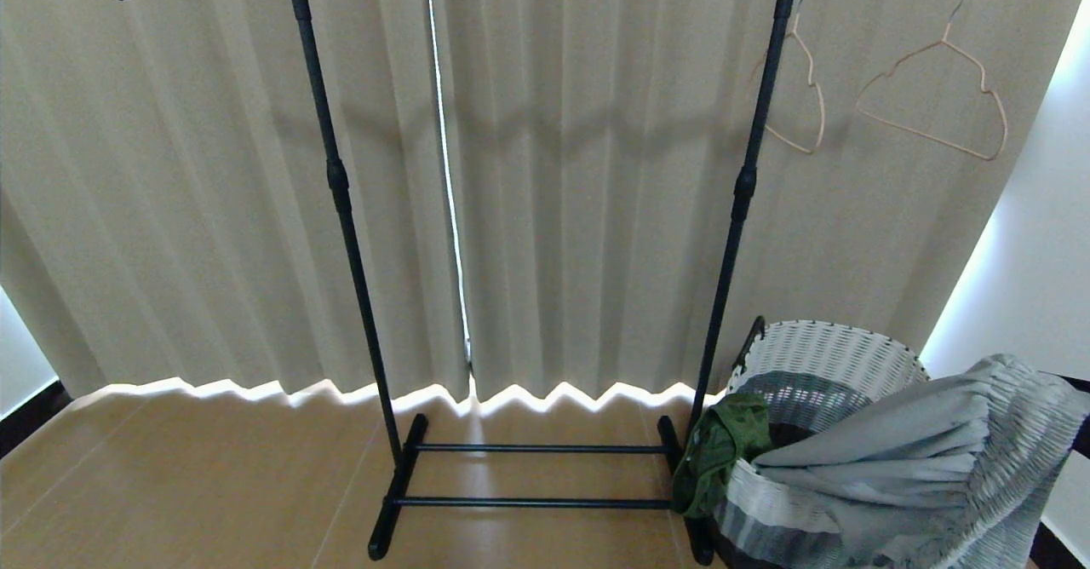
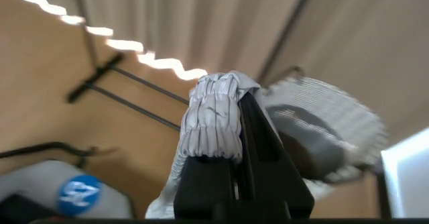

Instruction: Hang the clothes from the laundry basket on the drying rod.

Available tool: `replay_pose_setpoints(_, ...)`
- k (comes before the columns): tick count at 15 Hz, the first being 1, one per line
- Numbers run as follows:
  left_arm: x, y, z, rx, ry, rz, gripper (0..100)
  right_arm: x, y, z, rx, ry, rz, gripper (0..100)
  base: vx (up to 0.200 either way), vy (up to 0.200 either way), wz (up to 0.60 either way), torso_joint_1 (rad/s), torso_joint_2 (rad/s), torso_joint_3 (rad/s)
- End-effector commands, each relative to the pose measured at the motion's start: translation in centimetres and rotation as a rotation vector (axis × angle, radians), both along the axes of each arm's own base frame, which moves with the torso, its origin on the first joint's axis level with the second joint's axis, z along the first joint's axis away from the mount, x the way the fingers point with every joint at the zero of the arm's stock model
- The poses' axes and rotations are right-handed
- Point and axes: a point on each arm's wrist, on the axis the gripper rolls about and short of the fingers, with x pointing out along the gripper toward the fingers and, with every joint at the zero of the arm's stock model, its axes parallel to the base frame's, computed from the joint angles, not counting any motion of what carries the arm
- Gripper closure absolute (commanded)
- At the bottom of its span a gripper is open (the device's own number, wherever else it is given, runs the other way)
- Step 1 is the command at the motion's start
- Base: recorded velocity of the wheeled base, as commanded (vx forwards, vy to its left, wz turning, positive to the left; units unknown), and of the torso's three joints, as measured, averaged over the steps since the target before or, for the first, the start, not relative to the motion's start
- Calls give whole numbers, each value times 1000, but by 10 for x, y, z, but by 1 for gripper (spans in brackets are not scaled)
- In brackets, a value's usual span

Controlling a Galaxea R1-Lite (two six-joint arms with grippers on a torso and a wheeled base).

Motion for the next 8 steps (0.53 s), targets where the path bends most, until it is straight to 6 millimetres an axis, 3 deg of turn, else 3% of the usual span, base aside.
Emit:
replay_pose_setpoints(1,23,-1,42,-26,122,-40,0,17,16,6,12,44,57,100,0,0,0,0,0,0)
replay_pose_setpoints(4,66,-4,62,-19,237,-80,0,33,31,15,77,56,76,100,0,0,0,0,0,0)
replay_pose_setpoints(7,121,-26,76,-18,235,-242,0,52,42,16,114,27,74,100,0,0,0,0,0,0)
replay_pose_setpoints(8,129,-33,77,-10,251,-271,0,55,44,15,118,28,78,100,0,0,0,0,0,0)
